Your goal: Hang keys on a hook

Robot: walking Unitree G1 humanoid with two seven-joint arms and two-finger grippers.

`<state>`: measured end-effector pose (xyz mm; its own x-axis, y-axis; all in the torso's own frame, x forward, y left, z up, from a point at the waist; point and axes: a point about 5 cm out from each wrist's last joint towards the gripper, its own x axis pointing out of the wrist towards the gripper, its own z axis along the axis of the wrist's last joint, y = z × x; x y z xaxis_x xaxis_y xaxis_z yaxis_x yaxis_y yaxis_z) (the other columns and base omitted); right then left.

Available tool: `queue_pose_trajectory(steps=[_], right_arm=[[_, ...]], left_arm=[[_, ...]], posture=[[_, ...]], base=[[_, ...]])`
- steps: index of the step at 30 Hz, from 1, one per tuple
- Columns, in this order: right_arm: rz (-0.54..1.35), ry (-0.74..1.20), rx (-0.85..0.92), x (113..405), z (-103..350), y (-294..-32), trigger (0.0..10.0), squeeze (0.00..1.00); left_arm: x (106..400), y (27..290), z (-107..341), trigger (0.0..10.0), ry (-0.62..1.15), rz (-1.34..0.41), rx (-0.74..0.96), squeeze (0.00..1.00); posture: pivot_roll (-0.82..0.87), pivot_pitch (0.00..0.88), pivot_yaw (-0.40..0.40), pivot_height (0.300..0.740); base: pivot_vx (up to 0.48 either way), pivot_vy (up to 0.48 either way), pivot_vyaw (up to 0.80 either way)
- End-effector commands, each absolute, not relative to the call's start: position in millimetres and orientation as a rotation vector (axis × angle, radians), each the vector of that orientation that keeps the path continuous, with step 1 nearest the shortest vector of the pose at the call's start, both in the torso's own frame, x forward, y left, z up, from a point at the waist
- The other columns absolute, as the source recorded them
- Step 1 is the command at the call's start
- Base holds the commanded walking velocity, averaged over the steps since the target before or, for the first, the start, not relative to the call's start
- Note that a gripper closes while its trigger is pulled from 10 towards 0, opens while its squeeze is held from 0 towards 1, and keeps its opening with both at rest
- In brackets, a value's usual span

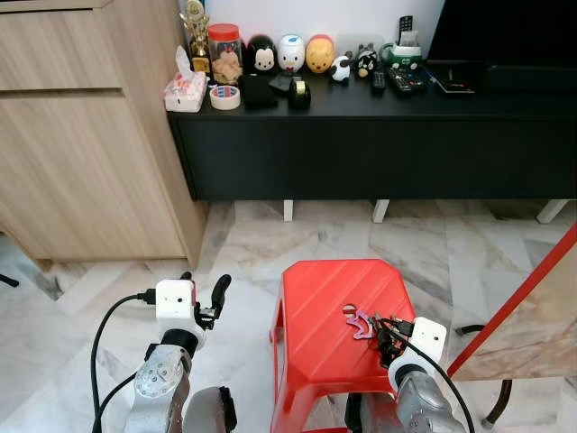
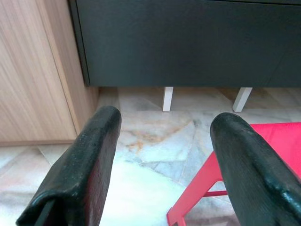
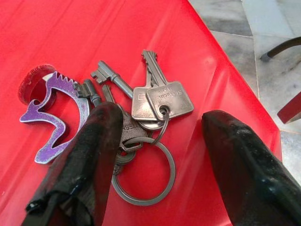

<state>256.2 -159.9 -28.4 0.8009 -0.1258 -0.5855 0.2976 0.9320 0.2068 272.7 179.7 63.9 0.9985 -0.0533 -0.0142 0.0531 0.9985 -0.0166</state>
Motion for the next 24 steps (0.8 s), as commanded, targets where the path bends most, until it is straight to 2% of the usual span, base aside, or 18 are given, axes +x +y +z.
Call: queue_pose_trajectory(steps=[1, 24], right_arm=[[-0.231, 0.642, 0.308, 250.8, -34.6, -158.5, 0.0, 0.0], [-0.236, 0.645, 0.311, 251.4, -35.1, -157.7, 0.0, 0.0]], left_arm=[[273.8, 178.0, 63.4, 10.0, 0.015, -0.062, 0.004, 0.0], [273.7, 176.9, 62.2, 10.0, 0.02, -0.07, 0.009, 0.0]], posture=[[0.02, 0.06, -0.037, 0.591], [0.02, 0.058, -0.037, 0.591]], base=[[0.0, 0.0, 0.0], [0.0, 0.0, 0.0]])
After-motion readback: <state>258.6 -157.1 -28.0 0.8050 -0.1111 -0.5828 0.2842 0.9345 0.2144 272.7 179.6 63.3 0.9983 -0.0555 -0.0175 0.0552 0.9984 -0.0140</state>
